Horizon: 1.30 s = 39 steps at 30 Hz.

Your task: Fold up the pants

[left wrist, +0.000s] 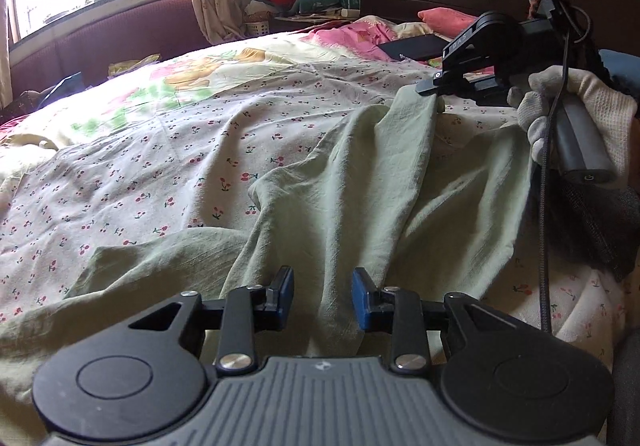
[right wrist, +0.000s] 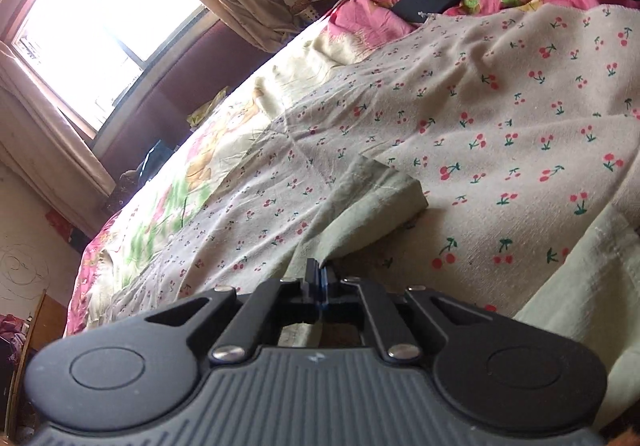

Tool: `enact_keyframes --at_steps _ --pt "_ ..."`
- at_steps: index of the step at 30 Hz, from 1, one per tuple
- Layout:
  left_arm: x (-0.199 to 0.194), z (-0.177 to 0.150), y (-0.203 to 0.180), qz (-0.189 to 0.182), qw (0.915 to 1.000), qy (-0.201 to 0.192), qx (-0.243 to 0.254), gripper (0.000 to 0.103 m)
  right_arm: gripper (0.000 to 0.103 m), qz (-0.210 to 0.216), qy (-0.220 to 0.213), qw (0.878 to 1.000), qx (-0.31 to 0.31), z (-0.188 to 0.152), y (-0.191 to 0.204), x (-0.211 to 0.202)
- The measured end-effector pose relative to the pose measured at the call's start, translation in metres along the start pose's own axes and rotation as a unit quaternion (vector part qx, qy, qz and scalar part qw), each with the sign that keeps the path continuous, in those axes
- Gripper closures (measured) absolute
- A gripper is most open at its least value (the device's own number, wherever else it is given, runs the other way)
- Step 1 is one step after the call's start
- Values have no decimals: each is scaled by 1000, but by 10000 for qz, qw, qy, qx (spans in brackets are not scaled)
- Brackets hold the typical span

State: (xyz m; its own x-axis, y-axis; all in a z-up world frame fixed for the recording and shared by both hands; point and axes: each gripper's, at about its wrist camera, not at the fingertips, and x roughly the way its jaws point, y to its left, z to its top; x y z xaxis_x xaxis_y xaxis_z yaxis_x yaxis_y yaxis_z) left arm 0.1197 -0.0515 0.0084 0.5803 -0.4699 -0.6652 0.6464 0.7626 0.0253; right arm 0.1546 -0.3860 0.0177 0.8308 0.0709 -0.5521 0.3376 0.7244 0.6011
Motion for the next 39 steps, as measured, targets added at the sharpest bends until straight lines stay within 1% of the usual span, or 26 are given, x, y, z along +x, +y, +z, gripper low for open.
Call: enact_keyframes --at_steps 2,5,6,9,10,11,12,13,15,17,18,20,21,22,23,24,25,27,28,30,32,33,35,37,39 --pt "-5 4 -3 48 9999 -68 89 58 101 338 -201 9992 -97 9 10 -32" --pt "-9 7 -9 12 9998 -134 113 58 101 536 -606 9953 -535 15 24 -88" --pt "-9 7 -11 -22 9998 -135 107 58 101 545 -659 9944 -615 13 25 -104" --pt "-4 4 -24 -154 9997 -6 163 58 101 279 -598 9942 -848 -1 13 -130" --pt "-1 2 -28 -193 9996 61 204 58 100 99 -566 9940 -933 -7 7 -131" --pt "2 -1 -34 -231 9992 153 277 58 98 -160 -504 9930 -1057 -14 -1 -128" --pt "4 -2 -40 -247 9988 232 364 58 96 -311 -344 9931 -1073 -18 -10 -122" --pt "6 -3 -45 -268 9982 289 444 58 95 -372 -165 9948 -935 -20 -19 -116" --pt "6 -4 -52 -346 9973 341 545 58 95 -265 121 9987 -408 -21 -40 -107" --pt "6 -2 -56 -366 9969 339 614 58 94 -16 143 9998 114 -17 -55 -101" --pt "5 -1 -58 -355 9968 328 633 58 91 62 95 9994 312 -13 -59 -98" --pt "5 2 -58 -339 9970 302 624 58 70 201 -28 9982 567 -6 -64 -93" --pt "6 3 -58 -326 9972 293 603 58 70 204 -81 9977 644 -2 -65 -91" --pt "6 4 -57 -313 9975 280 577 58 74 176 -148 9975 669 1 -63 -91" --pt "6 6 -56 -308 9977 263 549 58 86 28 -283 9988 399 4 -58 -94" --pt "6 6 -54 -312 9978 246 524 58 91 168 -403 9983 398 5 -51 -102" --pt "6 6 -54 -320 9979 234 504 58 91 166 -591 9980 119 5 -43 -110" --pt "9 5 -53 -334 9979 244 488 58 88 40 -861 9956 -376 3 -30 -125" --pt "10 4 -53 -331 9979 269 489 58 88 -116 -843 9951 -502 2 -29 -127" --pt "11 2 -54 -348 9978 293 482 58 87 -569 -779 9938 -556 -1 -37 -128" --pt "9 -1 -55 -388 9976 286 506 58 87 -770 -607 9948 -289 -3 -52 -129" --pt "8 -2 -56 -386 9975 287 523 58 87 -736 -504 9960 -27 -4 -63 -131" --pt "8 -4 -56 -370 9973 307 551 58 80 -665 -463 9961 356 -8 -76 -137" --pt "8 -5 -55 -358 9974 321 546 58 76 -723 -497 9954 397 -15 -80 -143" --pt "8 -6 -54 -369 9975 329 507 58 76 -779 -458 9950 422 -21 -84 -145"
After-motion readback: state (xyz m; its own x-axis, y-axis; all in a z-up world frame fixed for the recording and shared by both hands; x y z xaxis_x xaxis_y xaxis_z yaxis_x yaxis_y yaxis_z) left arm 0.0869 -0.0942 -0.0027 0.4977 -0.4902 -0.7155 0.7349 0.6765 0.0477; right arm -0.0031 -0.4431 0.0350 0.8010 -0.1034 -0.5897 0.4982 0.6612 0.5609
